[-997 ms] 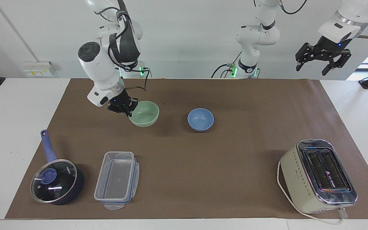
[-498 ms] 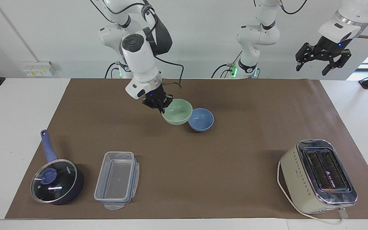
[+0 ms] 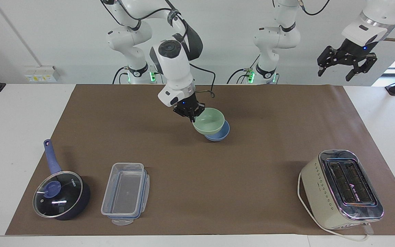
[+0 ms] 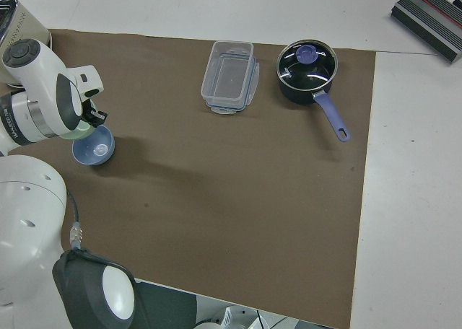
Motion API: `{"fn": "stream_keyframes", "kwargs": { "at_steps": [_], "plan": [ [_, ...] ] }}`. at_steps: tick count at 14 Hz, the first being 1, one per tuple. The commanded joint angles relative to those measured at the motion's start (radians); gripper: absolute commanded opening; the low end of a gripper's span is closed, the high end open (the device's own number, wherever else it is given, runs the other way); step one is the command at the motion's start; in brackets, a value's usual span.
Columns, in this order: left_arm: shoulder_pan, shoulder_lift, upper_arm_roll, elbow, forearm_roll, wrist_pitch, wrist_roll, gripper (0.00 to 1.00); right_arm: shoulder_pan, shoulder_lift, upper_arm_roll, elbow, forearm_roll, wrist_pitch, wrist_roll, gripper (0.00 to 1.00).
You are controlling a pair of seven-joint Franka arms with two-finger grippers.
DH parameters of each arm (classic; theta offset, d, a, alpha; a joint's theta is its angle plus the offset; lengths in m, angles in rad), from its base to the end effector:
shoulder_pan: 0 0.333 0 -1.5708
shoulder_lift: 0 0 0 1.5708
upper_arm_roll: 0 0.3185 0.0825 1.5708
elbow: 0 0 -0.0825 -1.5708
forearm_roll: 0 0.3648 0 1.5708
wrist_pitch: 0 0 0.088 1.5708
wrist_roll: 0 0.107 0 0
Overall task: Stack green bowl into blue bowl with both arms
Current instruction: 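Lift the green bowl with the right gripper over the blue bowl, then lower the green bowl into the blue bowl and open the right gripper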
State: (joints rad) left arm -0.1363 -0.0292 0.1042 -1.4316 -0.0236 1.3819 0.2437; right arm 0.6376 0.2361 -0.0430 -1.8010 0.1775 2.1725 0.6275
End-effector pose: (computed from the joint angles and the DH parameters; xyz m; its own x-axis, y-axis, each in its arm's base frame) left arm 0.5045 -0.0180 0.6874 0.9609 -0.2766 -0.0136 -0.2761 -0.9606 0.0305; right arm 0.5084 0.3542 0.4395 0.9923 -0.1231 0.0170 -0.1174 -0.9738 -0.1950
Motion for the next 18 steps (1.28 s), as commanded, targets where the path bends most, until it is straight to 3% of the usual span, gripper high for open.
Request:
{"fn": "stream_keyframes", "kwargs": {
  "at_steps": [1, 6, 18],
  "plan": [
    [0.015, -0.02, -0.012, -0.018, 0.008, -0.006, 0.005, 1.0, 0.027, 0.042, -0.006, 0.025, 0.008, 0.039, 0.024, 0.0],
    [0.015, -0.02, -0.012, -0.017, 0.008, -0.006, 0.005, 1.0, 0.019, 0.066, -0.008, 0.011, -0.009, 0.038, 0.015, 0.0],
    [0.015, -0.02, -0.012, -0.018, 0.008, -0.006, 0.005, 1.0, 0.011, 0.034, -0.009, -0.075, -0.019, 0.035, -0.048, 0.0]
  ]
}}
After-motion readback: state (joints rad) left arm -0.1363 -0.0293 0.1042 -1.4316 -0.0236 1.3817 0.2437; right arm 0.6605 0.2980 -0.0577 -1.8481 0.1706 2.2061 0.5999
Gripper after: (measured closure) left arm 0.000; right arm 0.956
